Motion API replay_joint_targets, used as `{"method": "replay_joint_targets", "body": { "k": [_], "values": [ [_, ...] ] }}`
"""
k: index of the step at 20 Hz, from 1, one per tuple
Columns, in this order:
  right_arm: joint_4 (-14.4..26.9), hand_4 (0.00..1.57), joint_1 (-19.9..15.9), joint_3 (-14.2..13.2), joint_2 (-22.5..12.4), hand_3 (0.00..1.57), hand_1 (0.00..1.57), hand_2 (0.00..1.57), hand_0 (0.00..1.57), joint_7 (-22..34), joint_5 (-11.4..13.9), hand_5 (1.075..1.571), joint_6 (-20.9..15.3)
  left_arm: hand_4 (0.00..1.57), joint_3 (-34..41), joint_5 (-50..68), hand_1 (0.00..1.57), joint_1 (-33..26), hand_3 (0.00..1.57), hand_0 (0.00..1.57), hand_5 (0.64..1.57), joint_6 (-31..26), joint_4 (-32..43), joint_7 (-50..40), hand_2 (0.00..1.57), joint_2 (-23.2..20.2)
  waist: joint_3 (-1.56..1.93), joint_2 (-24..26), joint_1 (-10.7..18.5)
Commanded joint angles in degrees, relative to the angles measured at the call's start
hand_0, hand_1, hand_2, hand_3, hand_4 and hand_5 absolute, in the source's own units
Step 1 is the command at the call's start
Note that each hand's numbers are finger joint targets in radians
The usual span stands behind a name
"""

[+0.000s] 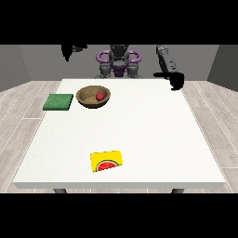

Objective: Pick the cup and pour the ball into the bowl, then pick the bowl and place it on the pad

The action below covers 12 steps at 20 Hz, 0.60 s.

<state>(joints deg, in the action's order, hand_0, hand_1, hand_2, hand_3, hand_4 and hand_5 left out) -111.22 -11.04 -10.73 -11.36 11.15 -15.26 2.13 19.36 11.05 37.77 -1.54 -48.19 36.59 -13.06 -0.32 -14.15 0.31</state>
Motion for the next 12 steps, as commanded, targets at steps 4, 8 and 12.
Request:
{"method": "replay_joint_targets", "body": {
  "k": [4, 8, 12],
  "values": [
    [7.6, 0.48, 2.1, 1.7, 3.0, 0.00, 0.00, 0.00, 0.00, -7.0, 2.3, 1.569, 1.2, 0.00, 3.8, 4.9, 0.00, 4.2, 0.00, 0.00, 1.531, -11.4, 1.9, -6.6, 0.00, -13.2, 0.34, -3.2, 0.0],
    [18.1, 0.41, -2.1, 0.5, 4.3, 0.00, 0.00, 0.00, 0.00, -11.2, 3.5, 1.568, -0.1, 0.00, 2.0, 4.0, 0.00, 9.2, 0.00, 0.00, 1.521, -11.9, -0.9, -12.5, 0.00, -17.2, 0.39, -3.7, 2.9],
    [27.4, 0.42, -1.7, -0.6, 5.6, 0.00, 0.00, 0.00, 0.00, -19.5, 1.8, 1.570, 3.7, 0.00, 2.3, 4.4, 0.00, 12.8, 0.00, 0.00, 1.523, -12.2, -2.2, -17.7, 0.00, -21.6, 0.43, -5.2, 1.3]
  ]
}}
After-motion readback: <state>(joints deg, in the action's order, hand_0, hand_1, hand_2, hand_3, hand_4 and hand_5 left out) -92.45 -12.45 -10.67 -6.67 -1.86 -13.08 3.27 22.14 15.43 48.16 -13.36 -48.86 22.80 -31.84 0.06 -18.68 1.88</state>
